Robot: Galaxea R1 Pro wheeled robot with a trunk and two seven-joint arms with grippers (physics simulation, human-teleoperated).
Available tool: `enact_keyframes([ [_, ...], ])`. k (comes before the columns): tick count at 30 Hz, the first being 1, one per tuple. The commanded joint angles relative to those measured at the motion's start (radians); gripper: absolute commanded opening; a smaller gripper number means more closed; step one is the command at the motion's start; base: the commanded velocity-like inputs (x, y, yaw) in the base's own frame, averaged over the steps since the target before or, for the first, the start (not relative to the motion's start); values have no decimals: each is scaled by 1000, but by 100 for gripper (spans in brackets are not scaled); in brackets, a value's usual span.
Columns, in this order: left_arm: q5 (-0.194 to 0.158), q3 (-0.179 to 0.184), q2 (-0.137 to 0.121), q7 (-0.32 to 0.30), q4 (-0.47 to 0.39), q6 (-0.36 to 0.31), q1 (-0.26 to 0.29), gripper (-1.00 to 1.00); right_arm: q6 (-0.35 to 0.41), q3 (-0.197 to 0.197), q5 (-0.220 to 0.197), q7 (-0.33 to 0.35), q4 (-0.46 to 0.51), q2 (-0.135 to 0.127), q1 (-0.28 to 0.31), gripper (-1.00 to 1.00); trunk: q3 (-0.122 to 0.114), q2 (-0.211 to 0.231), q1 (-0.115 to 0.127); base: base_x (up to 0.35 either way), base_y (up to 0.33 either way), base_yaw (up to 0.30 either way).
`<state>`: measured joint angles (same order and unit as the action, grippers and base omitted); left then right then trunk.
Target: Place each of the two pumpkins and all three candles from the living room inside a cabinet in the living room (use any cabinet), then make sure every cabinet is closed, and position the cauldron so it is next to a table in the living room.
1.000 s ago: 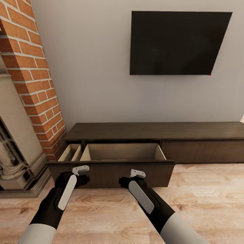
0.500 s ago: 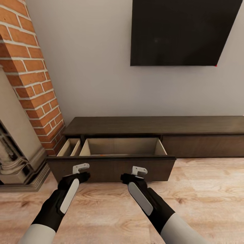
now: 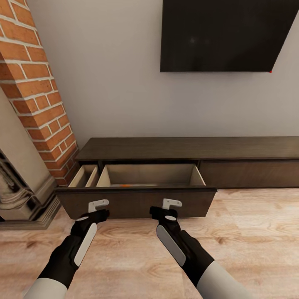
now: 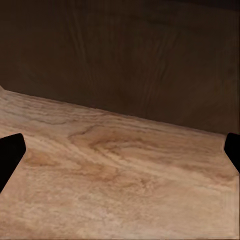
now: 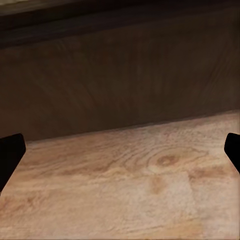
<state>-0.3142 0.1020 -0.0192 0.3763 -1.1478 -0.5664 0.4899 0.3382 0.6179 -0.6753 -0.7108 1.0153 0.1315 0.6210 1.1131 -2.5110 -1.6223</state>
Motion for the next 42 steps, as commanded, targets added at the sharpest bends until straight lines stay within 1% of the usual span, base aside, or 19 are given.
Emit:
enact_keyframes([
  [1, -5, 4, -2, -23, -1, 1, -3, 100, -1, 3, -3, -7, 1, 0, 1, 100, 1, 0, 0, 0, 0, 0],
  [2, 1, 4, -8, -58, -1, 8, -6, 100, -5, 3, -2, -6, 1, 0, 1, 100, 1, 0, 0, 0, 0, 0],
  [3, 5, 4, -13, -75, -1, 13, -7, 100, -8, 3, -1, -6, 1, 0, 1, 100, 1, 0, 0, 0, 0, 0],
  [5, 23, 6, -38, -139, -1, 32, -11, 100, -19, 6, 0, -4, 0, -1, 1, 100, 1, 0, 0, 0, 0, 0],
  [6, 26, 6, -43, -153, -1, 35, -11, 100, -22, 9, 0, -2, -1, -1, 1, 100, 1, 0, 0, 0, 0, 0],
  [8, 33, 8, -55, -202, 0, 44, -12, 100, -40, 34, 1, 4, -3, 0, 0, 100, 1, 0, 0, 0, 0, 0],
  [11, 38, 8, -61, -256, 7, 52, -14, 100, -73, 69, 2, 7, -6, 0, 1, 100, 1, 0, 0, 0, 0, 0],
  [12, 38, 8, -62, -261, 8, 54, -14, 100, -78, 71, 2, 7, -6, 0, 0, 100, 1, 0, 0, 0, 0, 0],
  [19, 39, 10, -64, -290, 20, 76, -14, 100, -107, 82, 3, 8, -8, -1, 0, 100, 28, -2, -3, 0, 0, 0],
  [25, 40, 12, -63, -350, 26, 81, -14, 100, -121, 83, 7, 8, -10, -1, 1, 100, 51, -3, -6, 0, 0, 0],
  [27, 41, 13, -63, -361, 26, 97, -14, 100, -137, 83, 27, 8, -10, -1, 1, 100, 59, -4, -7, 0, 0, 0],
  [30, 41, 15, -63, -369, 43, 133, -14, 100, -157, 82, 69, 8, -11, 0, 1, 100, 71, -5, -8, 0, 0, 0],
  [31, 41, 16, -63, -369, 47, 140, -14, 100, -158, 83, 75, 8, -12, 1, 1, 100, 74, -5, -8, 0, 0, 0],
  [32, 41, 17, -63, -370, 59, 162, -14, 100, -162, 83, 86, 8, -12, 1, 0, 100, 78, -5, -9, 0, 0, 0],
  [35, 41, 16, -63, -371, 67, 186, -14, 100, -167, 82, 94, 8, -12, 1, 1, 100, 90, -6, -10, 0, 0, 0],
  [37, 41, 17, -64, -372, 71, 198, -14, 100, -185, 83, 96, 8, -12, 1, 0, 100, 98, -6, -11, 0, 0, 0],
  [42, 42, 17, -64, -372, 73, 207, -14, 100, -211, 83, 117, 8, -13, 2, 1, 100, 98, -6, -11, 0, 0, 0],
])
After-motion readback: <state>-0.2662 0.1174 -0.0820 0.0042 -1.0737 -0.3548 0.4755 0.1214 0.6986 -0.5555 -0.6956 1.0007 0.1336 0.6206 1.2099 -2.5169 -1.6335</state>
